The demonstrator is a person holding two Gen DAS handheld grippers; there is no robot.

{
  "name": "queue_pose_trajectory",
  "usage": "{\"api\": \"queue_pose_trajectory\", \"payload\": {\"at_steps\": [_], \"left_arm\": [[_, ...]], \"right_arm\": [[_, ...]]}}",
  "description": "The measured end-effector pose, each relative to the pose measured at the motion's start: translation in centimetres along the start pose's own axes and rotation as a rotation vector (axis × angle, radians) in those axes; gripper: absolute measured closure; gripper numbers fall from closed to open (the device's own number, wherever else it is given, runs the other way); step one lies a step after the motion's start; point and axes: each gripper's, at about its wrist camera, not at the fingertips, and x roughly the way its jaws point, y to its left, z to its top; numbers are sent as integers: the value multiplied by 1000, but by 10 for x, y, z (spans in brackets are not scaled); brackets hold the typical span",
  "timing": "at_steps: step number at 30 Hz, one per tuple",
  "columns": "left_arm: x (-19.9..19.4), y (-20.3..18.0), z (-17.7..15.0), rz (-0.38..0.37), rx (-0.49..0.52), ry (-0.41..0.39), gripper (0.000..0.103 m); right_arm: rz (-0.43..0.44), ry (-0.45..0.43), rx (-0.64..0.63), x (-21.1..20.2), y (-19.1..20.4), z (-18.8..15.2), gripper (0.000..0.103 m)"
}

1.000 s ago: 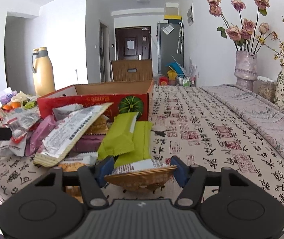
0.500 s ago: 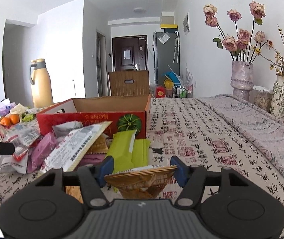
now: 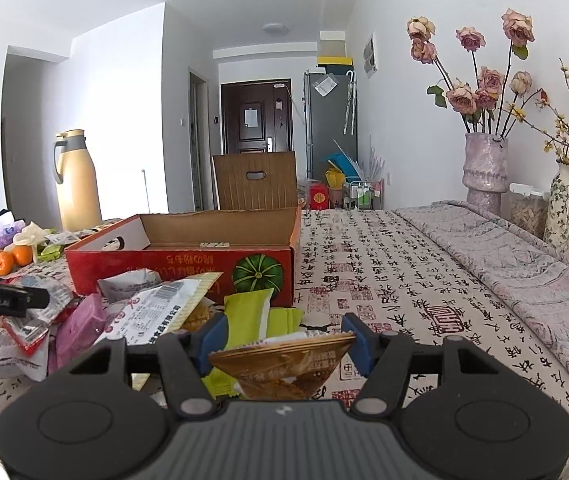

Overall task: Organize snacks
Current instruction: 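Grasp the red-white snack bag with the left tool while right holds biscuit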

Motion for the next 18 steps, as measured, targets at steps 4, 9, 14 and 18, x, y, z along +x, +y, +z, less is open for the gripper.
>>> {"api": "queue_pose_trajectory", "payload": {"at_steps": [4, 9, 14, 18], "left_arm": [[14, 3, 2, -16, -17, 46, 21], [22, 7, 0, -49, -41, 83, 35], [20, 12, 2, -68, -64, 67, 57], [17, 15, 5, -82, -66, 50, 65]], "right_arm": [[-2, 10, -2, 5, 0, 1, 41], [-7, 9, -1, 9, 1, 4, 41], [-8, 7, -3, 10, 2, 6, 41], [-8, 5, -6, 10, 3, 7, 41]]}}
